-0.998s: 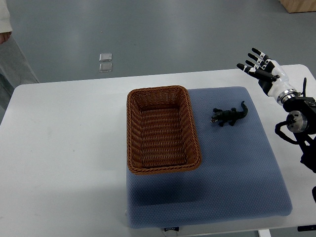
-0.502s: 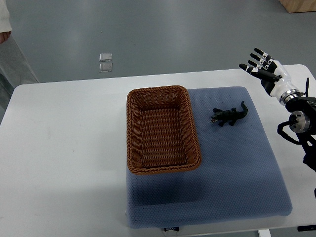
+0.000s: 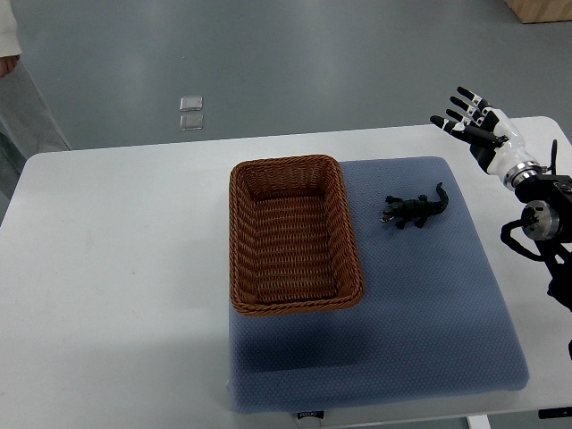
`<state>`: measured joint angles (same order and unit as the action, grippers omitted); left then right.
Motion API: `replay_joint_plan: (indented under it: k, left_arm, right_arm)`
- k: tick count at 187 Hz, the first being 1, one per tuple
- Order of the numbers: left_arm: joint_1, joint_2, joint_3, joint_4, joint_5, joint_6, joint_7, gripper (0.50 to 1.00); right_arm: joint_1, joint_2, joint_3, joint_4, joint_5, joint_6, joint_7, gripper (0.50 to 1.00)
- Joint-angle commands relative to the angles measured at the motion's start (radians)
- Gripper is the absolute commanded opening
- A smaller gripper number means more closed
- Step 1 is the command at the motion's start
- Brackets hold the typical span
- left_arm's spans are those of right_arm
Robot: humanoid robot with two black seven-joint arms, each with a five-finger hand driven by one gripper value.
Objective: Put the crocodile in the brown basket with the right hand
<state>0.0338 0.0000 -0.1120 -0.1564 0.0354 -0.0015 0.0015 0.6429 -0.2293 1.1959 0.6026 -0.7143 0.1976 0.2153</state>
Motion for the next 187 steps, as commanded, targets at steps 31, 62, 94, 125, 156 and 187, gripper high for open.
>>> replay_joint_plan:
  k: [31, 62, 94, 125, 156, 187]
  left_arm:
    - [0.000, 0.000, 0.000, 0.000, 0.000, 0.000, 0.000, 1.000]
    - [0.000, 0.000, 0.000, 0.000, 0.000, 0.000, 0.000, 1.000]
    - [0.000, 0.000, 0.000, 0.000, 0.000, 0.000, 0.000, 1.000]
    - [0.000, 0.000, 0.000, 0.000, 0.000, 0.000, 0.000, 1.000]
    - [0.000, 0.000, 0.000, 0.000, 0.000, 0.000, 0.000, 1.000]
    - [0.000, 0.000, 0.000, 0.000, 0.000, 0.000, 0.000, 1.000]
  right_arm:
    - [0.012, -0.041, -0.068, 0.051, -0.017, 0.002, -0.001, 0.928]
    - [0.049, -0.123, -0.210, 0.105, -0.154, 0.003, 0.010, 0.926]
    - [0.072, -0.179, -0.286, 0.141, -0.353, 0.066, 0.044, 0.926]
    - [0.116, -0.243, -0.400, 0.171, -0.554, 0.123, 0.068, 0.926]
    - [0.141, -0.298, -0.539, 0.217, -0.731, 0.117, 0.105, 0.926]
    - [0.161, -0.315, -0.645, 0.238, -0.829, 0.075, 0.110, 0.926]
